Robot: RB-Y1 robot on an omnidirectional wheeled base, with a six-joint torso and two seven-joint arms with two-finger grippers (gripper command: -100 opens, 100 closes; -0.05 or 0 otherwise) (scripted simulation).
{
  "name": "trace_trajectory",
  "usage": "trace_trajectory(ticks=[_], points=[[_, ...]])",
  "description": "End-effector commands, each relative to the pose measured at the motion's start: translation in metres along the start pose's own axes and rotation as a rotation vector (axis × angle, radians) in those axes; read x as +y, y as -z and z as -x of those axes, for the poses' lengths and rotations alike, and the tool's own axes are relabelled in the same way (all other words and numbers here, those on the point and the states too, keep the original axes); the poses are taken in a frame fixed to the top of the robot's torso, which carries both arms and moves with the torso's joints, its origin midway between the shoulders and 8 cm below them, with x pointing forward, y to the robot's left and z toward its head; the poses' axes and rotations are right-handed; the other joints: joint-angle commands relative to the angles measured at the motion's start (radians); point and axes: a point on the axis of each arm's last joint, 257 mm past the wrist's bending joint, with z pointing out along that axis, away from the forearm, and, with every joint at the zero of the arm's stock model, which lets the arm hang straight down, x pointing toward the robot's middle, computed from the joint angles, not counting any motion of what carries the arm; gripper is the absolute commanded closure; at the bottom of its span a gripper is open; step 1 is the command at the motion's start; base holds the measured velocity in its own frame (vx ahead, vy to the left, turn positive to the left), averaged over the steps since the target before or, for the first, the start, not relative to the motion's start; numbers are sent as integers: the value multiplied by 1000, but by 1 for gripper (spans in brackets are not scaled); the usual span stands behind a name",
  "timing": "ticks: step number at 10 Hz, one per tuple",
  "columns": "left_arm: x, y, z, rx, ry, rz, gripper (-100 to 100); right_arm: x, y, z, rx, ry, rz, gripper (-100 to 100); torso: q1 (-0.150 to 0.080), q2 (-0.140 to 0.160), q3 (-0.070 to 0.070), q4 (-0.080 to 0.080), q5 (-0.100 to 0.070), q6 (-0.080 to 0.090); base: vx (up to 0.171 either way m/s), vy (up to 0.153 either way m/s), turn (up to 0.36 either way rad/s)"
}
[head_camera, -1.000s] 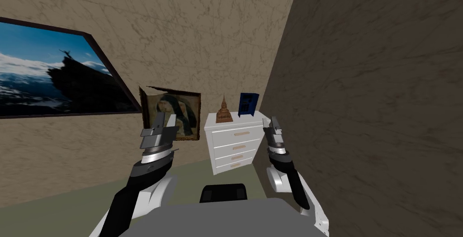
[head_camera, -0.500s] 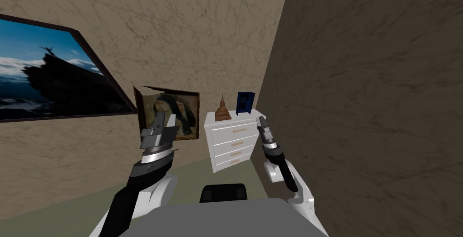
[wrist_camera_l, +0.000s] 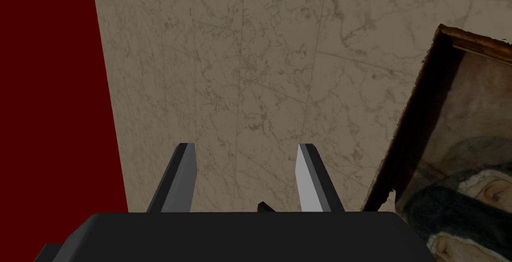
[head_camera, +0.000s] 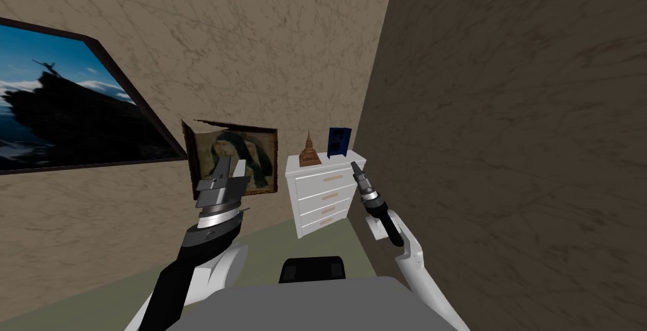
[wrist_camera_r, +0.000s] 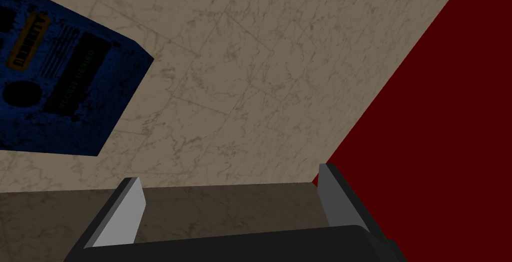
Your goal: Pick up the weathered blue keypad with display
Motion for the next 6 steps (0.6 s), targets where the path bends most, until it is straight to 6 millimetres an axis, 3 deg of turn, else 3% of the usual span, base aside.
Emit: trace_trajectory(ticks=[1,6], points=[[0,0,0,0,0,0,0,-7,-5,-8,29,25,5,-100,0,0,0,0,0,0,-89,48,-68],[0,0,0,0,0,0,0,-30,-23,-35,171,162,37,-100,-1,-3,-2,-1,0,0,-62,31,-94]])
